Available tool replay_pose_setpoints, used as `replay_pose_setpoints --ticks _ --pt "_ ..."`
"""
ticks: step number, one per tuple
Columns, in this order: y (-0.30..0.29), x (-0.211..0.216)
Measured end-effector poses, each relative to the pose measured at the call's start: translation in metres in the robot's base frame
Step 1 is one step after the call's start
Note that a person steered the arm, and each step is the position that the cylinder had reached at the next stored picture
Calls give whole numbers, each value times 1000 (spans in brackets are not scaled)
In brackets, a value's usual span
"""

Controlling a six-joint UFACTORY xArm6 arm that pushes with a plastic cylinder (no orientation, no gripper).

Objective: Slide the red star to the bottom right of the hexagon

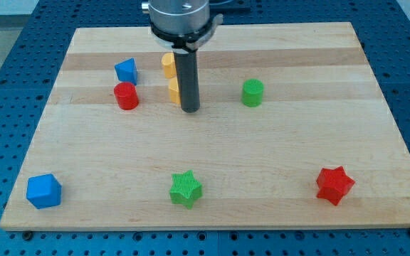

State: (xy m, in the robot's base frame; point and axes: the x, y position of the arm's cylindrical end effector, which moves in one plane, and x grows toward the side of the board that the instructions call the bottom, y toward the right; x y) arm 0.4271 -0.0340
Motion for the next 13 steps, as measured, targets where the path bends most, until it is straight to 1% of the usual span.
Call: replay_pose_setpoints --ticks 1,2,3,4,5,6,8,11,13 --pt "46 25" --pt "110 45" --pt "174 76" --pt "232 116" --pt "260 171" --pt "260 187" --pt "254 178" --pt "200 164" --pt "191 126"
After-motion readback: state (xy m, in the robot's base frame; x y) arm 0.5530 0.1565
